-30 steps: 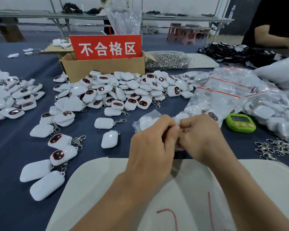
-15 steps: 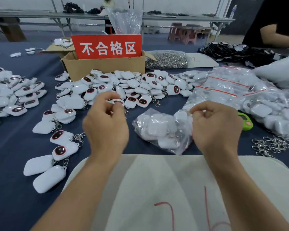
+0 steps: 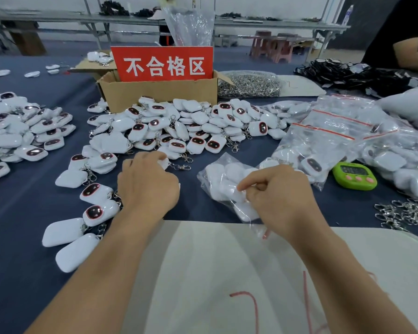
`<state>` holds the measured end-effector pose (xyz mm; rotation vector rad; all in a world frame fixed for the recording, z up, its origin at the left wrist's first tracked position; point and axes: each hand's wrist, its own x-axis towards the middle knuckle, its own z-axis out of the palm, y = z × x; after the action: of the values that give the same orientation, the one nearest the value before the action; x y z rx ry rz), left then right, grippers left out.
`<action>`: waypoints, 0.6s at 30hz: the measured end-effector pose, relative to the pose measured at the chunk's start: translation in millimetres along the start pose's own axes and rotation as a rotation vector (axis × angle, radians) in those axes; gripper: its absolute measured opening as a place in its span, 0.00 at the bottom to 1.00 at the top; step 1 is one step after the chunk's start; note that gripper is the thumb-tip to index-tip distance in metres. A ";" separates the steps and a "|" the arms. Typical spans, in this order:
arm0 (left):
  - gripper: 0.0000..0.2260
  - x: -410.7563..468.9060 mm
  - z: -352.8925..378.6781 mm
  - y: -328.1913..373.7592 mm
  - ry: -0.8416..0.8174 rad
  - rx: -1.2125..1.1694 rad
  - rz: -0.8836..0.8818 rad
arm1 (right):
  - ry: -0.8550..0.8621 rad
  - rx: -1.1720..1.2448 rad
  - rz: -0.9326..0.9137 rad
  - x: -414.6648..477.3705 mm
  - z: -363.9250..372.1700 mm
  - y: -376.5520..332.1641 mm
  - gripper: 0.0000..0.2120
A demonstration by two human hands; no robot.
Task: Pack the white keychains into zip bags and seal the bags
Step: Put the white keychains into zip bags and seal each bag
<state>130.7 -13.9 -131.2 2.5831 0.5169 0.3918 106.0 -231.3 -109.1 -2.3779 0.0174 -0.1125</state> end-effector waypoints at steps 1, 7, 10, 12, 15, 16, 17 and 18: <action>0.23 2.0 -0.1 -1.7 -0.010 0.001 -0.010 | 0.011 0.014 0.002 0.5 0.7 1.1 0.18; 0.14 8.6 -3.7 -13.7 0.051 0.154 -0.023 | 0.114 0.119 -0.065 -6.1 4.2 -1.0 0.15; 0.15 6.0 -3.6 -7.6 0.162 0.212 -0.007 | 0.186 0.158 -0.076 -5.4 2.7 -1.1 0.14; 0.18 -0.3 -2.4 2.6 0.230 0.168 0.023 | 0.220 0.192 -0.083 -7.8 3.9 -2.3 0.13; 0.14 -16.5 0.5 18.4 0.093 -0.329 0.230 | 0.279 0.326 -0.132 -12.8 6.1 -8.8 0.18; 0.12 -21.4 0.1 23.4 -0.026 -0.513 0.270 | 0.273 0.365 -0.156 -12.7 6.3 -9.4 0.24; 0.09 -25.0 -0.5 27.1 -0.136 -0.630 0.295 | 0.242 0.398 -0.175 -12.0 6.6 -9.5 0.30; 0.07 -27.1 -0.6 29.5 -0.217 -0.697 0.311 | 0.196 0.418 -0.196 -11.6 7.5 -9.7 0.34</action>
<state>114.9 -49.2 -120.8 1.9813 -0.1013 0.3150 94.9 -218.6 -108.6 -1.9392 -0.1332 -0.4027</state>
